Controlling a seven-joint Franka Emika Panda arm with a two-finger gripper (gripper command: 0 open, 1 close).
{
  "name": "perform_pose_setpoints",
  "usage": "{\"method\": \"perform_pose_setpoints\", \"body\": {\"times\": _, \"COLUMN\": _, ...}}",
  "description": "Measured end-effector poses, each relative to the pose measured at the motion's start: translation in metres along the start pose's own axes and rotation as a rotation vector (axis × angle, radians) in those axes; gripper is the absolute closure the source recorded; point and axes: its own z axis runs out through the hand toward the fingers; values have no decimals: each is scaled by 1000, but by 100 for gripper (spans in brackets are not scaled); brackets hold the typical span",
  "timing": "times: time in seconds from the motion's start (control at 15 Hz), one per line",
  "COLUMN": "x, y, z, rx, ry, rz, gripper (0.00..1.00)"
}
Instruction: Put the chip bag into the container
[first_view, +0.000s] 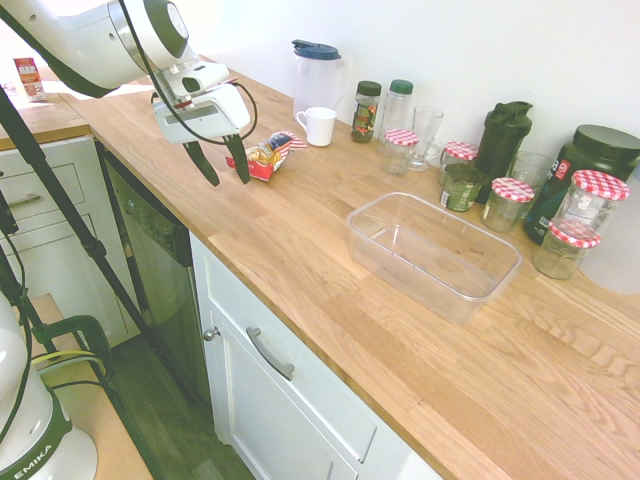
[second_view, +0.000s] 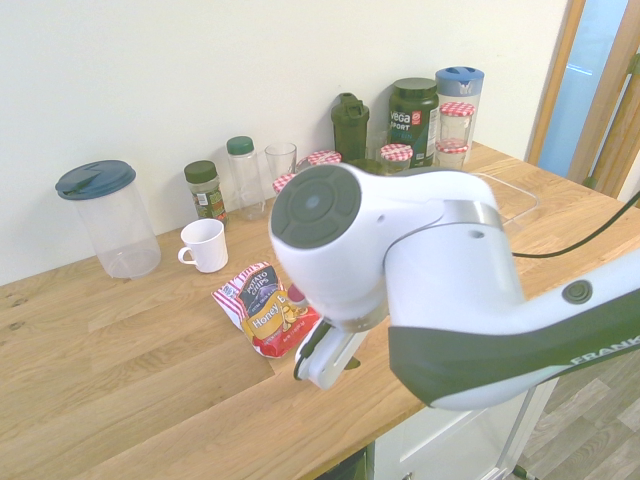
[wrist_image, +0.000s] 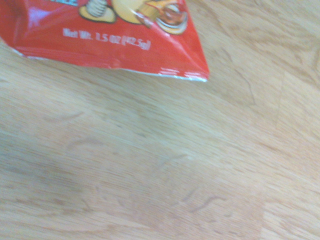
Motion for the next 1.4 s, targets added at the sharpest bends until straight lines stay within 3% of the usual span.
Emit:
{"method": "perform_pose_setpoints", "body": {"times": 0.4, "x": -14, "y": -51, "z": -8, "rx": -22, "ry": 77, "rz": -116, "gripper": 0}}
{"method": "perform_pose_setpoints", "body": {"times": 1.27, "x": -18, "y": -101, "z": -13, "rx": -16, "ry": 193, "rz": -249, "gripper": 0}}
{"method": "perform_pose_setpoints", "body": {"times": 1.33, "x": -20, "y": -104, "z": -10, "rx": -17, "ry": 201, "rz": -260, "gripper": 100}}
{"method": "perform_pose_setpoints", "body": {"times": 1.4, "x": -23, "y": -107, "z": -6, "rx": -19, "ry": 202, "rz": -271, "gripper": 100}}
